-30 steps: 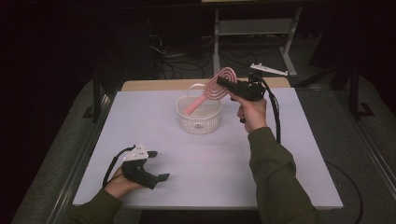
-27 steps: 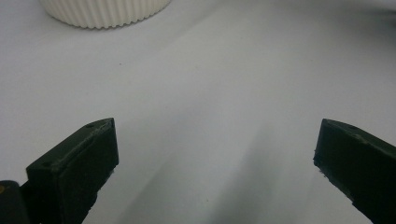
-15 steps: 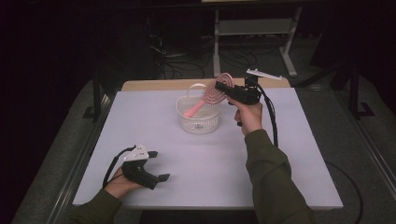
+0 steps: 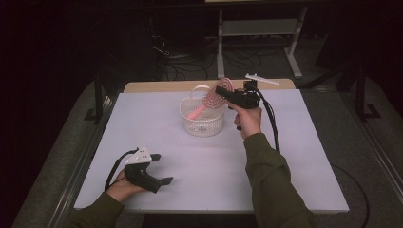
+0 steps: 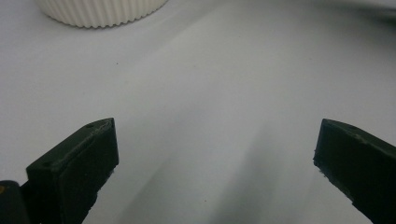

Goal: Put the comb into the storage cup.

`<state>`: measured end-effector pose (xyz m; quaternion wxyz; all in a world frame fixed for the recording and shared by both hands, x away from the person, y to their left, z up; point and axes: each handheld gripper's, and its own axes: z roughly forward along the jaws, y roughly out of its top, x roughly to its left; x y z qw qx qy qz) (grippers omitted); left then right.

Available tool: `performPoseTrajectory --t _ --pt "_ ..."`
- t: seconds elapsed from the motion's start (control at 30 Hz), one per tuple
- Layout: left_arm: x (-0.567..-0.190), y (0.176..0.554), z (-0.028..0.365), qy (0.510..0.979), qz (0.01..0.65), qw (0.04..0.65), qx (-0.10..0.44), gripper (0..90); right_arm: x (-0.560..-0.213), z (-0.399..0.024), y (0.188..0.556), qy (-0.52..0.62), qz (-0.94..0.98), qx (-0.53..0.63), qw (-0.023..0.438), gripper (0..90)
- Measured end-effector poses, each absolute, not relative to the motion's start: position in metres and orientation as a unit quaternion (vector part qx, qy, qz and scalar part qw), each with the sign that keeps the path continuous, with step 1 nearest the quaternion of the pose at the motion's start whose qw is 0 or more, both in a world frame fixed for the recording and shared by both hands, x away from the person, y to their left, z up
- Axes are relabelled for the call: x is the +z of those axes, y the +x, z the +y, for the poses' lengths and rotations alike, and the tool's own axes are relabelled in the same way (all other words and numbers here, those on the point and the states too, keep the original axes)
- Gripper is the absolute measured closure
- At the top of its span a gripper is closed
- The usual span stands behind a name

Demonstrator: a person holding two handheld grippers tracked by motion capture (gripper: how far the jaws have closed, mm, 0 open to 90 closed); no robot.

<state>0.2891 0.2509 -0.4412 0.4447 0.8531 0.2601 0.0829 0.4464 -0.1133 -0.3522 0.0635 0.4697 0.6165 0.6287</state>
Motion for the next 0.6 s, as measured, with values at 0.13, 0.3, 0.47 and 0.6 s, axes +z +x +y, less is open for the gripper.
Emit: performPoseTrajectory --t 0.13,0.3,0.47,0.6 --pt "-0.441 0.289 0.251 0.853 0.26 0.445 0.082 0.0 -0.355 -0.11 0.447 0.472 0.617 0.626 0.062 63.1" --pt "-0.441 0.289 0.251 0.854 0.259 0.444 0.081 0.0 -0.358 -0.108 0.449 0.475 0.617 0.624 0.062 63.1" --pt "-0.441 0.289 0.251 0.853 0.26 0.445 0.081 0.0 -0.362 -0.106 0.451 0.477 0.619 0.621 0.062 63.1" --pt "-0.441 0.289 0.251 0.853 0.259 0.445 0.081 0.0 -0.365 -0.104 0.451 0.48 0.622 0.615 0.063 63.1"
